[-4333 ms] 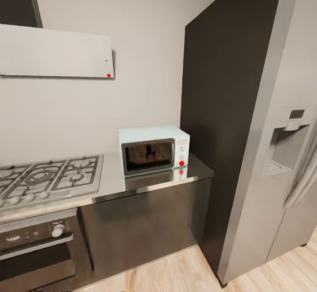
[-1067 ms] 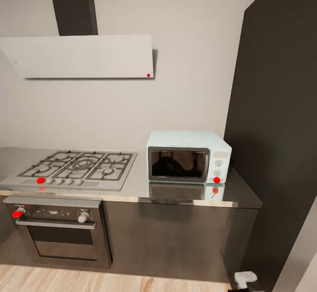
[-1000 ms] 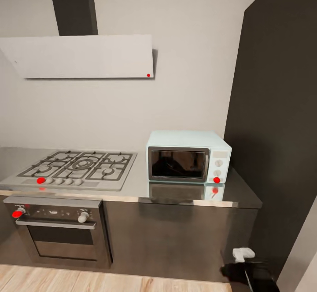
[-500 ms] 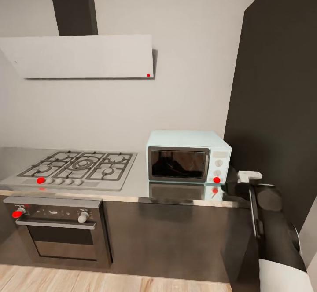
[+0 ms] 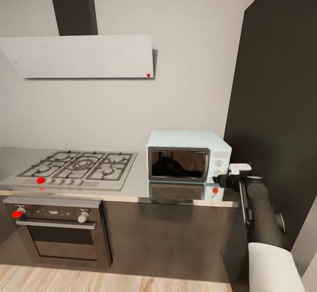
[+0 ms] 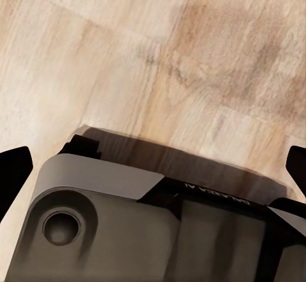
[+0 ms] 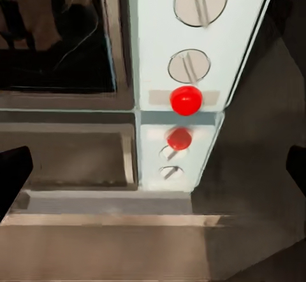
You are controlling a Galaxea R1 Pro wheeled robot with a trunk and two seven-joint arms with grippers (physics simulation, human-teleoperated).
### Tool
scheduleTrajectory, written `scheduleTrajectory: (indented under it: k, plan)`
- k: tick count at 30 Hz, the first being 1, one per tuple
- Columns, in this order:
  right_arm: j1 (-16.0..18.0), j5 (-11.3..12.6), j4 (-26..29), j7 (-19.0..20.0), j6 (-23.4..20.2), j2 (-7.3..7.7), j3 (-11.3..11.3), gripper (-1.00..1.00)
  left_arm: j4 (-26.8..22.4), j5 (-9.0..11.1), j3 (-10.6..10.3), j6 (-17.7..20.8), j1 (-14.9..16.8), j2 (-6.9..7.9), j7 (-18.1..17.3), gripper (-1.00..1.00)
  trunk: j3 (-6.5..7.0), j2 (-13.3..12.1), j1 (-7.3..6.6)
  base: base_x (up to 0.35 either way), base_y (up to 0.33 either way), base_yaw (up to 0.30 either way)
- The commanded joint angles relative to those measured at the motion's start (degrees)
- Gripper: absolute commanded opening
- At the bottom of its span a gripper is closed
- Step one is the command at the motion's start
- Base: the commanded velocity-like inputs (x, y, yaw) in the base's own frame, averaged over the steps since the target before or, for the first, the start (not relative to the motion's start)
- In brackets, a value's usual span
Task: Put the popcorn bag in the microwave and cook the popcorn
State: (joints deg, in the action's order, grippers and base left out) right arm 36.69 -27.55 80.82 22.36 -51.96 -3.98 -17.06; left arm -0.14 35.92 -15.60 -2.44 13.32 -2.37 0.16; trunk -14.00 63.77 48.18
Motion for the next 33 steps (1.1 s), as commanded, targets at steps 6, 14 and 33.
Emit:
scheduleTrajectory:
  k: [6,14,33]
  plan:
    - [0.05,-0.67,-5.44,0.64,9.09,-1.39,-2.98,1.00,0.05,0.37,-0.49,-0.19,0.04,-0.05,0.02,1.00,-0.07,0.06,0.00,0.000,0.000,0.000]
    - [0.05,-0.75,-11.10,0.50,16.04,-0.92,-8.11,1.00,0.05,0.29,-0.50,-0.19,0.04,-0.01,0.02,1.00,-0.07,0.06,0.00,0.000,0.000,0.000]
    - [0.05,-1.02,-14.96,1.46,17.46,-0.67,-9.83,1.00,0.01,-0.50,-0.64,-0.18,0.04,-0.01,-0.24,1.00,-0.07,0.06,0.00,0.069,0.000,0.000]
